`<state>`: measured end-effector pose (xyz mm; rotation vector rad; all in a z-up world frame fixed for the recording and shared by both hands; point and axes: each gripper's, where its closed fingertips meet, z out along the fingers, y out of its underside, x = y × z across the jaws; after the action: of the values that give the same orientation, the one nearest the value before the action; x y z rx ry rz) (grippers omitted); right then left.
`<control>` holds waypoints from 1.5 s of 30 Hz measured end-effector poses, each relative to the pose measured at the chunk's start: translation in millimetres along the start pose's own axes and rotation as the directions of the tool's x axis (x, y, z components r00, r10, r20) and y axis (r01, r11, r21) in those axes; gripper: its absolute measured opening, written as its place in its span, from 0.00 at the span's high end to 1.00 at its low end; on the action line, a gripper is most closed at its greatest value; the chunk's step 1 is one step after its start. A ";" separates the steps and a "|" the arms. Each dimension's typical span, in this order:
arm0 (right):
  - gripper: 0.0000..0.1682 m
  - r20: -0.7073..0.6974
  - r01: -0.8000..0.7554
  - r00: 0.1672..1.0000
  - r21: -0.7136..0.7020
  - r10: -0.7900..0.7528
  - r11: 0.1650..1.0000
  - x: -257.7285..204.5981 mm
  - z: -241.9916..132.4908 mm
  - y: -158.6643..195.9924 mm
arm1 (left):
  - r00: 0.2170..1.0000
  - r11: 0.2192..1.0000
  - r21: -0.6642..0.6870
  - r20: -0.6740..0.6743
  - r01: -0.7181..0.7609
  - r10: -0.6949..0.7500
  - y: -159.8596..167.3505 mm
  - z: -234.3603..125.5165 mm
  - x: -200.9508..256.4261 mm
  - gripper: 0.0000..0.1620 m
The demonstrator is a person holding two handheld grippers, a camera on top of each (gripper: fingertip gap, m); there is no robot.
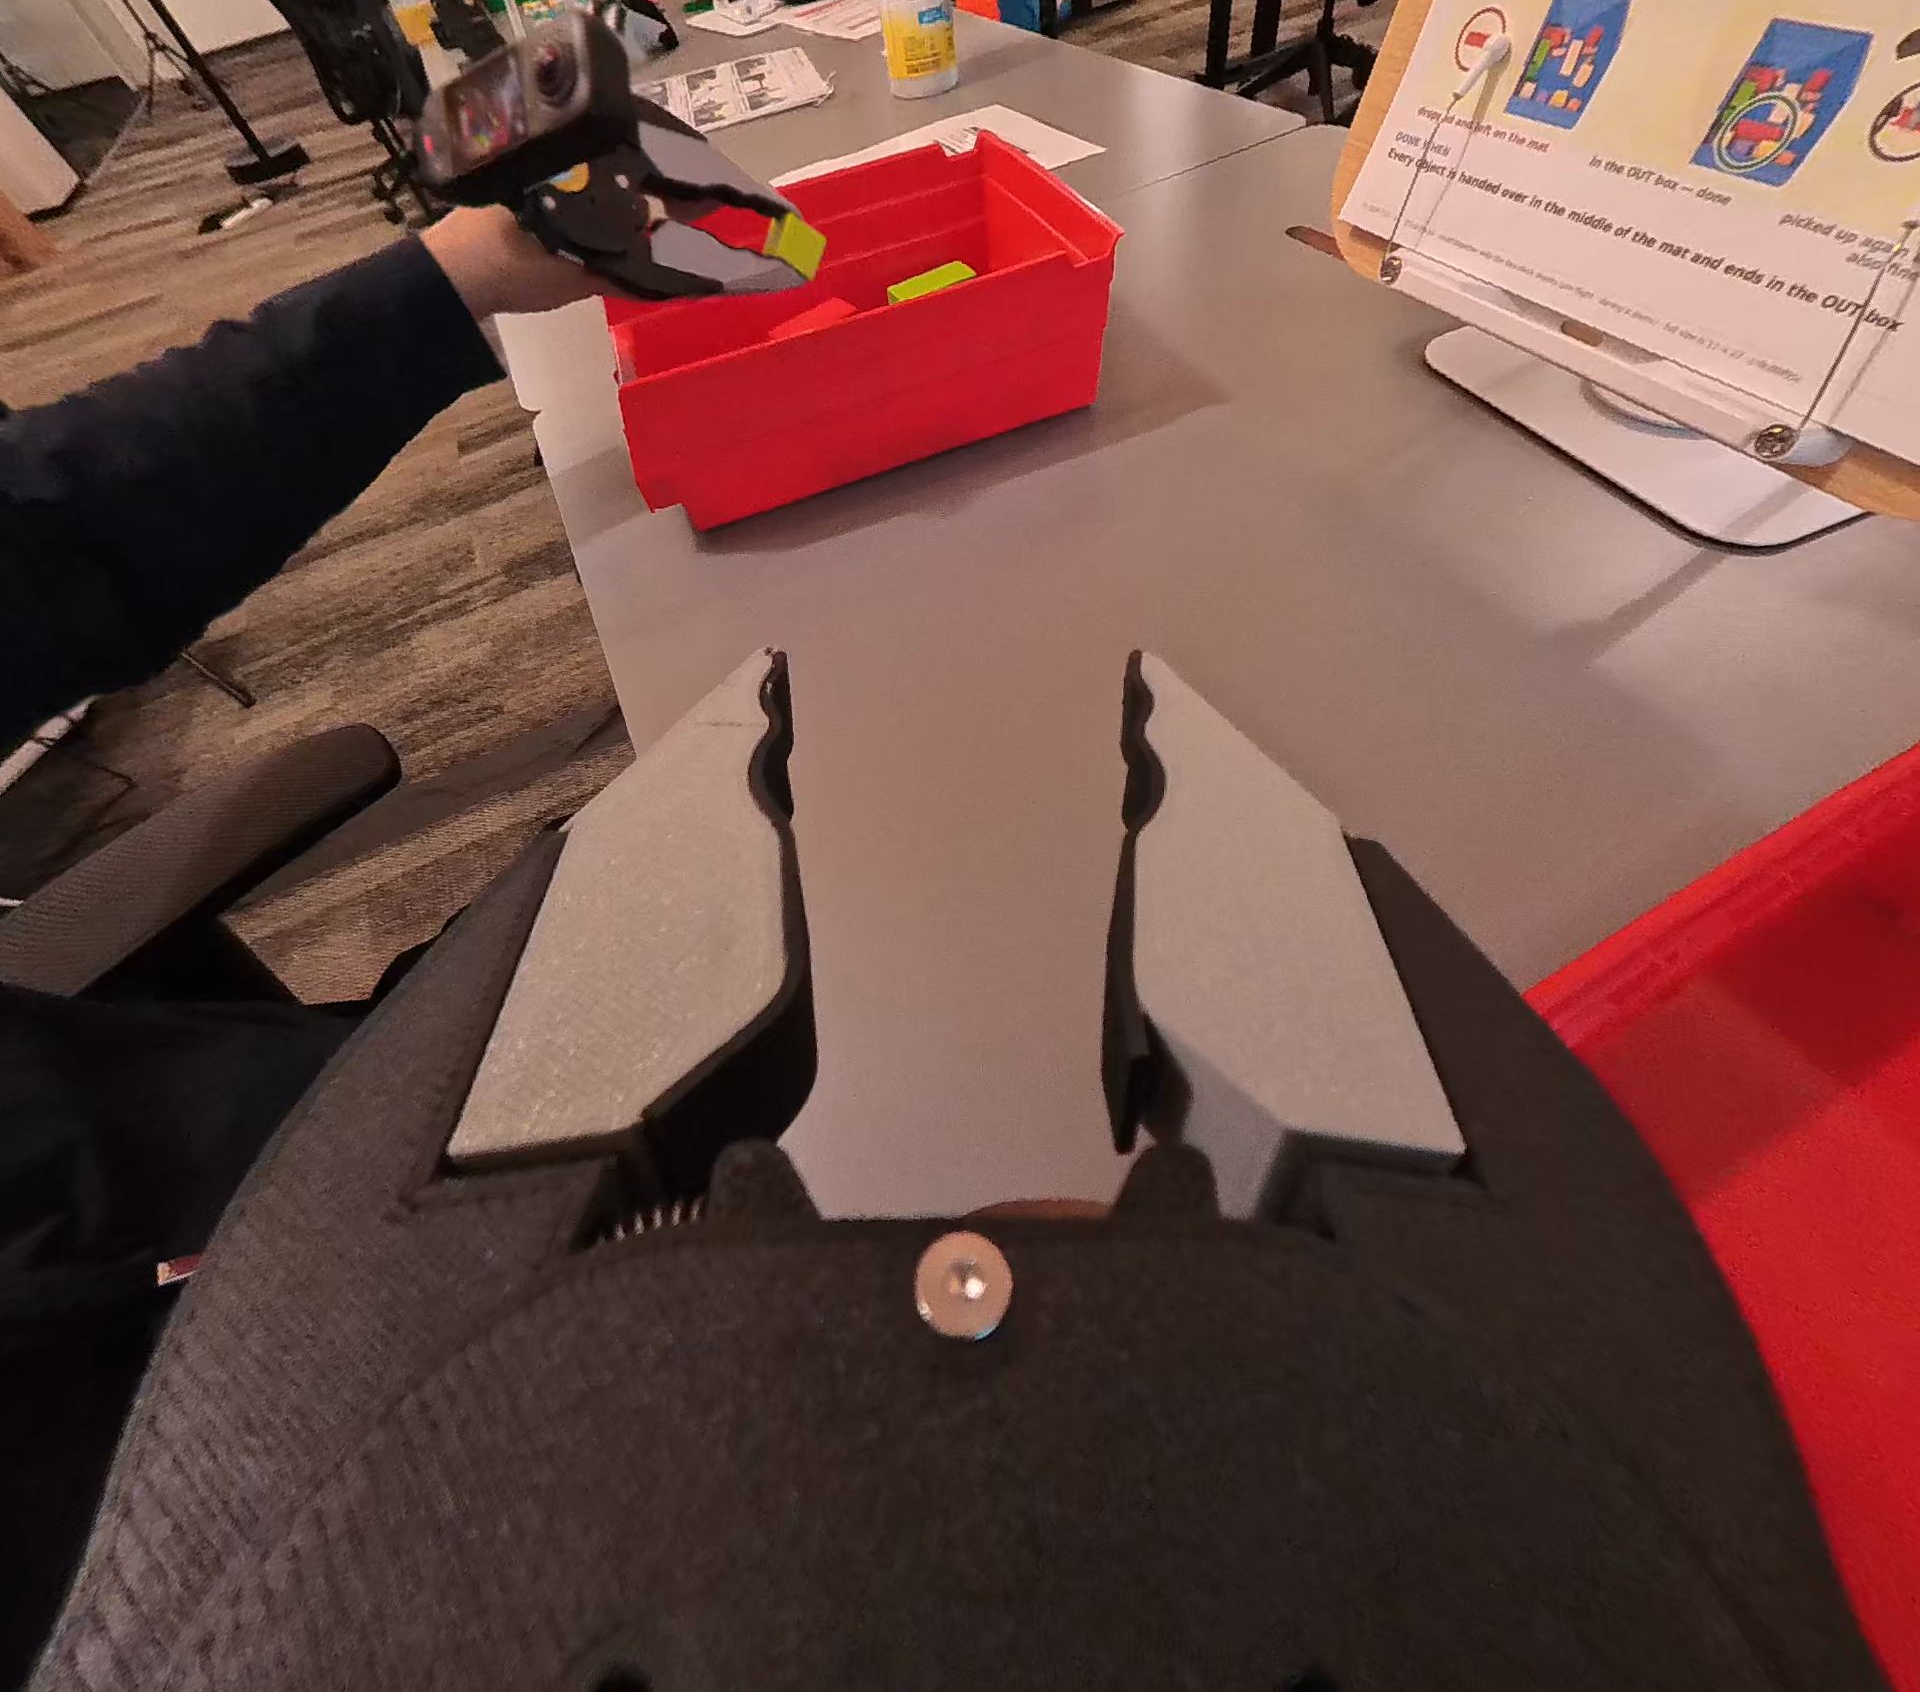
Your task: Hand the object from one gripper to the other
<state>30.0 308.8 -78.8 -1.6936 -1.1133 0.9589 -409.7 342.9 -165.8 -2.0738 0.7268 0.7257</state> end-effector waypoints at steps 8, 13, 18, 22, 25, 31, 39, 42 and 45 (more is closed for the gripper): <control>0.65 0.105 -0.046 0.993 0.006 0.045 0.999 -12.1 9.2 0.8 | 0.999 0.914 0.405 0.034 0.019 -0.036 -91.2 -82.6 21.7 0.81; 0.64 0.247 -0.110 0.964 0.038 0.098 0.993 -37.8 17.2 -6.4 | 0.999 0.773 0.634 -0.030 0.006 0.017 -158.6 -148.3 72.5 0.81; 0.64 0.466 -0.196 0.870 0.033 0.159 0.980 -80.4 25.2 -12.5 | 0.988 0.559 0.829 -0.077 -0.009 0.130 -215.4 -216.0 143.0 0.81; 0.64 0.634 -0.256 0.746 -0.010 0.204 0.966 -110.9 24.8 -13.4 | 0.975 0.414 0.910 -0.113 0.023 0.194 -240.4 -255.5 187.3 0.81; 0.65 0.681 -0.250 0.705 -0.020 0.196 0.968 -124.1 23.8 -12.4 | 0.966 0.354 0.933 -0.142 0.058 0.215 -247.7 -270.2 202.8 0.81; 0.79 0.728 -0.212 0.665 -0.025 0.163 0.977 -142.0 25.5 -8.6 | 0.963 0.333 0.940 -0.159 0.079 0.219 -253.5 -275.5 214.0 0.82; 0.85 0.709 -0.239 0.688 0.014 0.159 0.971 -137.5 34.9 -12.6 | 0.950 0.373 0.911 -0.256 0.175 0.179 -251.8 -265.1 209.6 0.81; 0.85 0.693 -0.235 0.704 0.021 0.155 0.972 -134.0 37.1 -11.2 | 0.933 0.420 0.885 -0.305 0.203 0.191 -250.5 -260.0 210.5 0.81; 0.86 0.692 -0.240 0.706 0.034 0.150 0.970 -130.2 35.2 -12.6 | 0.911 0.470 0.850 -0.363 0.238 0.196 -247.8 -258.7 210.3 0.77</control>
<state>-45.1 197.5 -60.9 -1.3868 -1.3082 1.8615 -32.6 205.6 -58.6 -1.2010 1.0274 -0.1948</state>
